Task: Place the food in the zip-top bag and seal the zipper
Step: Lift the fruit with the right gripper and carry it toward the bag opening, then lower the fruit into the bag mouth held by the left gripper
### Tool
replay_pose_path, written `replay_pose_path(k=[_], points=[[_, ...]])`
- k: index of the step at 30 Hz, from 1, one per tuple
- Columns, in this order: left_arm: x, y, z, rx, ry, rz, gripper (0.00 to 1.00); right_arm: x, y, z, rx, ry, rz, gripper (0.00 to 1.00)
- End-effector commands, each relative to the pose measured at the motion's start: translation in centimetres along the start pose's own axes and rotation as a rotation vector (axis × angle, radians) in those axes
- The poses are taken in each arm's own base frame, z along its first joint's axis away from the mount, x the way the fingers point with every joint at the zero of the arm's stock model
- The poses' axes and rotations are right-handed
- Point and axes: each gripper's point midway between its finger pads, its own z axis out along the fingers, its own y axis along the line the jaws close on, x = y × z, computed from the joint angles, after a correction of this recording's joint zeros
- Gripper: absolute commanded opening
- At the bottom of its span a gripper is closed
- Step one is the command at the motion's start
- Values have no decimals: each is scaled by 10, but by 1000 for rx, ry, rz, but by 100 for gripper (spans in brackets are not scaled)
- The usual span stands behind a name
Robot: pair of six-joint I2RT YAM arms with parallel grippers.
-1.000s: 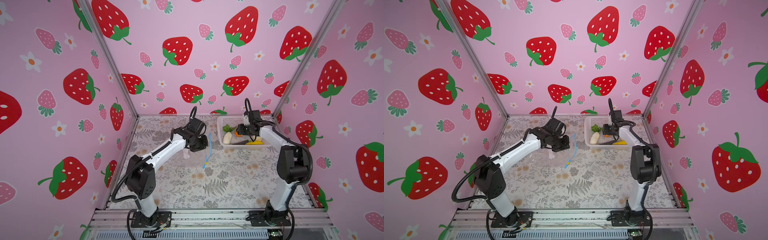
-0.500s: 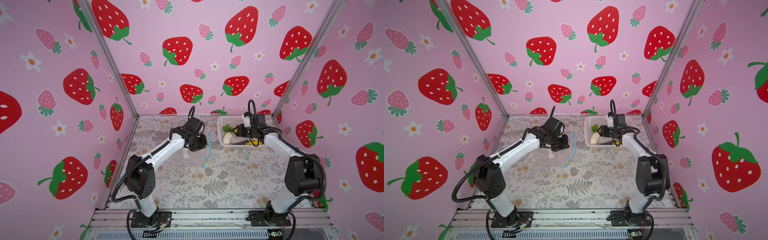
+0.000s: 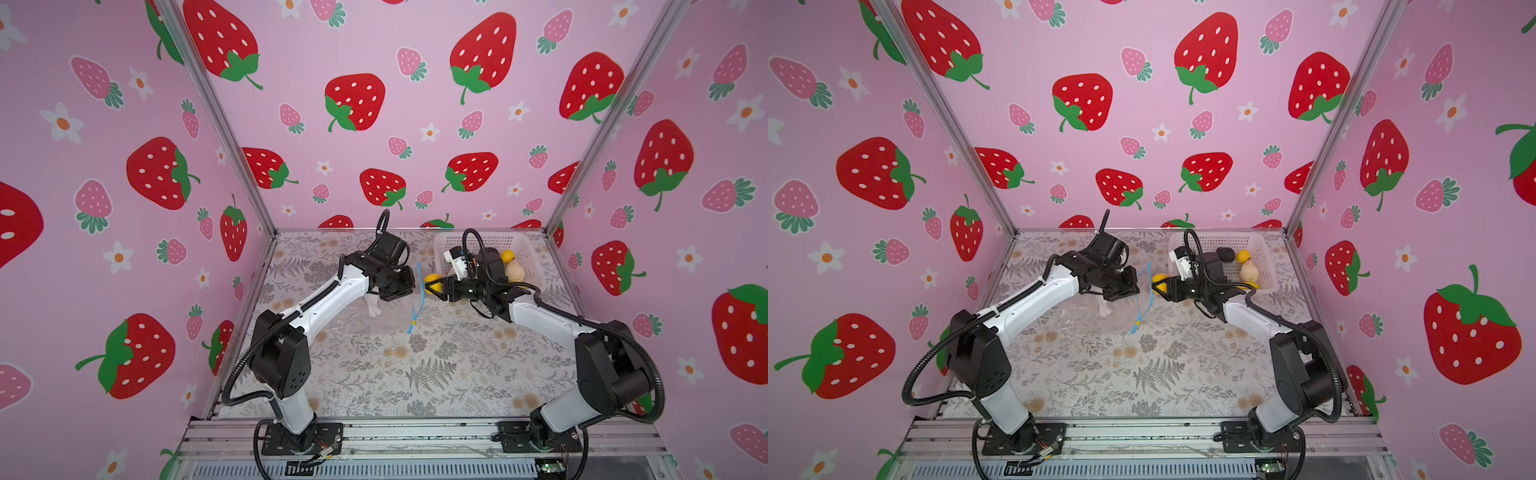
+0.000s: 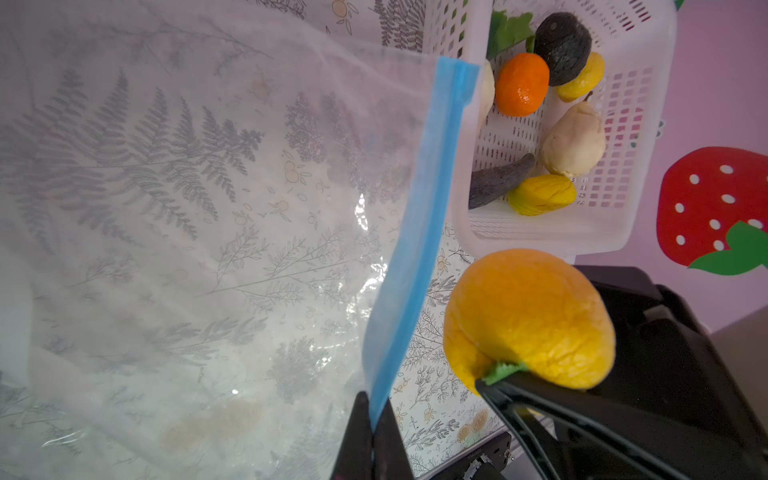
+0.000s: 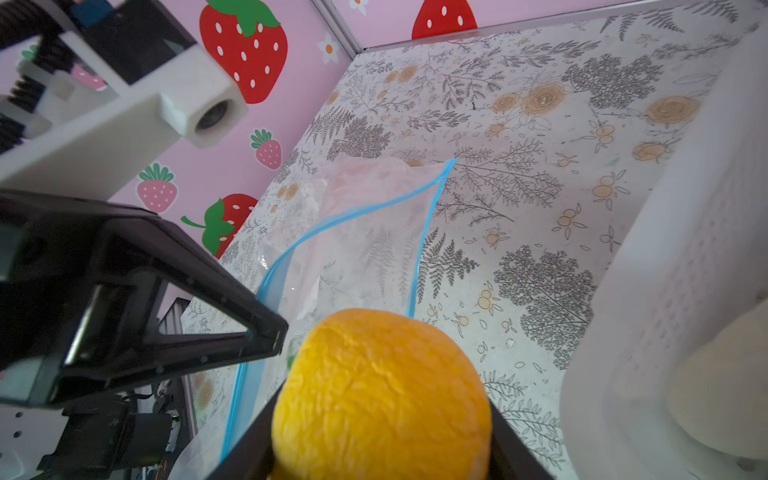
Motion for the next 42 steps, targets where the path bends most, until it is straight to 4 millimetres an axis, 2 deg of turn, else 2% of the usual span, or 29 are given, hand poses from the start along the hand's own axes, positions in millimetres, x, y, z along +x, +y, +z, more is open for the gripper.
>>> replay_pose_path(k=[1,11,18,25,36,42], points=[[-9,-15,-17,42,-37,-4,0,-15,26,-1,-104,-67,-41,24],[-9,-16,-22,47,-47,-3,0,6,34,17,-159,-22,-19,19],[-7,-23,-30,83,-56,-3,0,28,24,30,-157,35,10,18],[-2,-29,-33,112,-52,-1,0,33,17,35,-128,61,13,18],[5,-34,-30,131,-36,4,0,33,19,46,-128,94,3,34],[7,-29,-27,118,-29,4,0,35,21,48,-134,103,-9,49]])
